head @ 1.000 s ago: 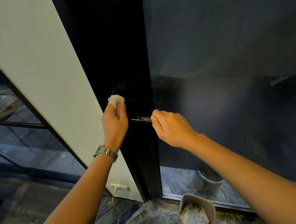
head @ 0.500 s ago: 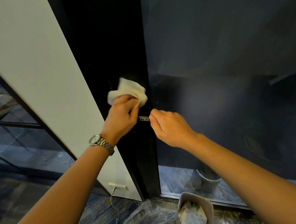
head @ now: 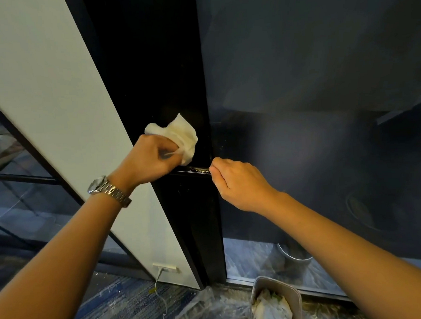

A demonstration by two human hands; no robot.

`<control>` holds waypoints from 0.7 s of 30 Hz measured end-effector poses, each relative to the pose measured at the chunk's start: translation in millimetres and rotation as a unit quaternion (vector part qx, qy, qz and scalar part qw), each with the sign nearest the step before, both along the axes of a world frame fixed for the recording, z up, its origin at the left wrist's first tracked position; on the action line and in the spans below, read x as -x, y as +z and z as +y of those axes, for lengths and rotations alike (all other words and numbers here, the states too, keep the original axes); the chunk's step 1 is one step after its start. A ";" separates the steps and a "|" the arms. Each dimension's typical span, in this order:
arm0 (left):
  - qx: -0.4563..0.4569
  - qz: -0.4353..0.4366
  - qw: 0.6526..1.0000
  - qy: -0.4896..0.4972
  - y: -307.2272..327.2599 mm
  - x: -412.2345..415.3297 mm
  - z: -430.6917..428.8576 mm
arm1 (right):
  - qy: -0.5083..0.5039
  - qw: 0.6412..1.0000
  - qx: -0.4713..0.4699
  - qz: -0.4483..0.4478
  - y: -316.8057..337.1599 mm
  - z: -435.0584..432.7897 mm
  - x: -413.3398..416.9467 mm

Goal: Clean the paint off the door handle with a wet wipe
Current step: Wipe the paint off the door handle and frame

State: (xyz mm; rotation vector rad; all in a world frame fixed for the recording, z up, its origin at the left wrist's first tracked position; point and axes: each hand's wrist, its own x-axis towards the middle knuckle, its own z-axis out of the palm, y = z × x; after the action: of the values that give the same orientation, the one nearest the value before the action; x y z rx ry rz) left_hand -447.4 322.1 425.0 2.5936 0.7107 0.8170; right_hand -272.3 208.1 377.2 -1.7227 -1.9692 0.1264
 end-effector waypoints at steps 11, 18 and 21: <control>-0.033 0.127 0.986 -0.106 -4.1 -40.3 -48.4 | -0.033 0.973 -0.093 0.207 53.9 26.2 3.5; -0.038 0.131 0.990 -0.047 0.9 -7.3 -31.6 | 0.020 0.995 0.070 0.075 24.8 0.3 11.1; -0.040 0.089 0.995 -0.001 11.9 1.9 -22.9 | -0.011 0.996 0.083 0.001 22.2 -2.0 7.5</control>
State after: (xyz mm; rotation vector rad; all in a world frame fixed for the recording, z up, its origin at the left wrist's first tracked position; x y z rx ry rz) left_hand -449.3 299.2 436.9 2.7651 0.7370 0.6298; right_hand -279.8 206.1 399.4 -1.8476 -1.9852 0.2916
